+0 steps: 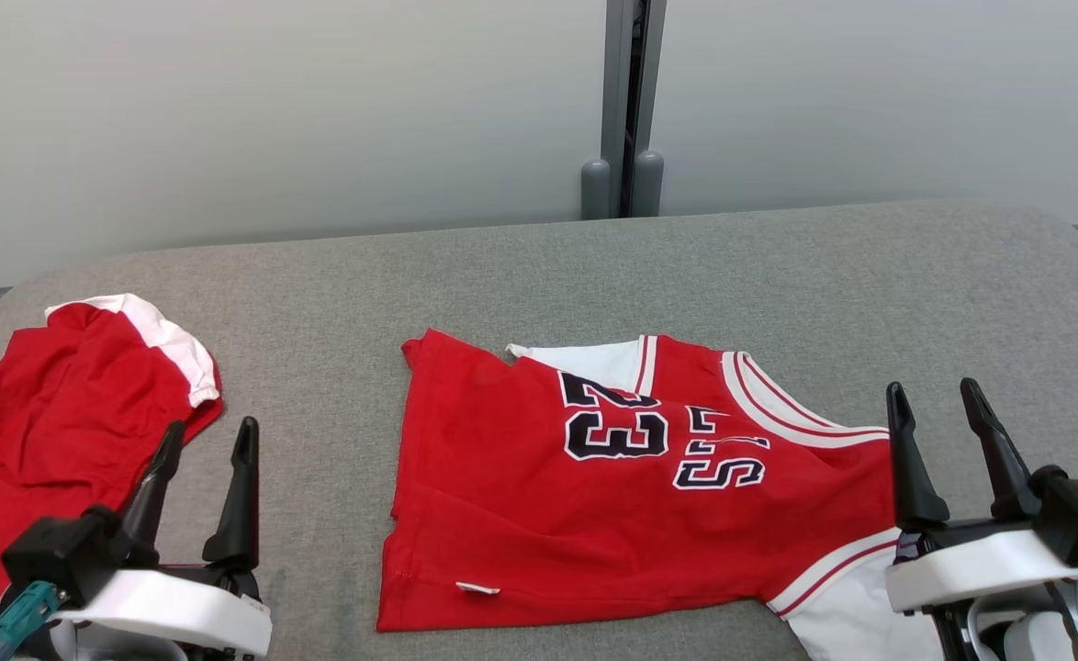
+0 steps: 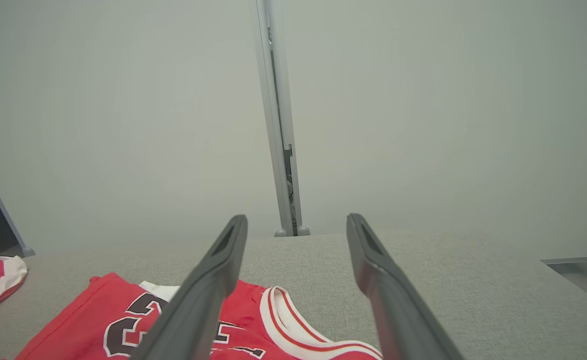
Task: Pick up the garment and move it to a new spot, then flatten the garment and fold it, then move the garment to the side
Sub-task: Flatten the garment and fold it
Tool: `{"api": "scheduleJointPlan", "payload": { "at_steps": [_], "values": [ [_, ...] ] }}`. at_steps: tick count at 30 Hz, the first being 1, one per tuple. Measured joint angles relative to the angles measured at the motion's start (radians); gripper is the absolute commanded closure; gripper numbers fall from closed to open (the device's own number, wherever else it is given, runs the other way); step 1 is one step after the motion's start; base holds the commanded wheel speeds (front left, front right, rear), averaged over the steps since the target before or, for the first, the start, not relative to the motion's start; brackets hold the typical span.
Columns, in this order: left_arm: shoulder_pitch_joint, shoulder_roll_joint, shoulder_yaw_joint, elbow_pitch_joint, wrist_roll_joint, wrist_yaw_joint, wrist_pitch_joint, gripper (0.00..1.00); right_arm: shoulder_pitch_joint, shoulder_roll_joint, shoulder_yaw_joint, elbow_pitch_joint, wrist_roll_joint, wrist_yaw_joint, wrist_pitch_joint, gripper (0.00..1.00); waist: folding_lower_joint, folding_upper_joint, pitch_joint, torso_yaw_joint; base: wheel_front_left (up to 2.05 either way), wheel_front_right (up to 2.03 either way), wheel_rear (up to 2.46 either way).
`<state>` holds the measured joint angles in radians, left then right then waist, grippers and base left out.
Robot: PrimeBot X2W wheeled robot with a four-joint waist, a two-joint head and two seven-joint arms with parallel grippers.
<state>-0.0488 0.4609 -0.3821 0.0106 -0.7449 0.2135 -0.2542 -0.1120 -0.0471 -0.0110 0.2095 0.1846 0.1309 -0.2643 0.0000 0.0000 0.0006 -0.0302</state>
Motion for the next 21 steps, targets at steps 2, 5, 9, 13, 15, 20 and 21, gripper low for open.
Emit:
{"api": "scheduleJointPlan", "payload": {
  "at_steps": [2, 5, 9, 13, 15, 20, 21],
  "values": [
    [0.017, -0.012, 0.024, -0.005, 0.018, 0.002, -0.004, 0.00, 0.010, 0.000, 0.000, -0.007, 0.004, 0.000, 0.000, 0.00, 0.0000, 0.0000, -0.001, 0.000, 0.00, 0.00, 0.00],
    [0.048, -0.044, 0.073, -0.016, 0.059, 0.003, -0.006, 0.00, 0.031, 0.000, -0.004, -0.012, 0.012, 0.000, 0.000, 0.00, 0.0000, 0.0000, -0.002, 0.002, 0.00, 0.00, 0.00],
    [0.092, -0.093, 0.136, -0.033, 0.136, -0.019, -0.007, 0.00, 0.042, -0.001, 0.004, -0.017, 0.018, 0.000, 0.000, 0.00, 0.0000, 0.0000, -0.002, 0.001, 0.00, 0.00, 0.00],
    [0.129, -0.138, 0.185, -0.033, 0.196, -0.049, -0.007, 0.00, 0.061, 0.000, 0.027, -0.016, 0.018, 0.000, 0.000, 0.00, 0.0000, 0.0000, -0.007, 0.001, 0.00, 0.00, 0.00],
    [0.138, -0.164, 0.205, -0.028, 0.217, -0.068, -0.007, 0.00, 0.062, 0.000, 0.030, -0.011, 0.018, 0.000, 0.000, 0.00, 0.0000, 0.0000, -0.009, 0.003, 0.00, 0.00, 0.00],
    [0.146, -0.211, 0.235, -0.004, 0.261, -0.110, -0.007, 0.00, 0.062, 0.000, 0.043, -0.005, 0.019, 0.000, 0.000, 0.00, 0.0000, 0.0000, -0.014, 0.006, 0.00, 0.00, 0.00],
    [0.146, -0.219, 0.240, 0.001, 0.267, -0.117, -0.007, 0.00, 0.062, 0.000, 0.044, -0.004, 0.019, 0.000, 0.000, 0.00, 0.0000, 0.0000, -0.015, 0.006, 0.00, 0.00, 0.00]
  ]
}}
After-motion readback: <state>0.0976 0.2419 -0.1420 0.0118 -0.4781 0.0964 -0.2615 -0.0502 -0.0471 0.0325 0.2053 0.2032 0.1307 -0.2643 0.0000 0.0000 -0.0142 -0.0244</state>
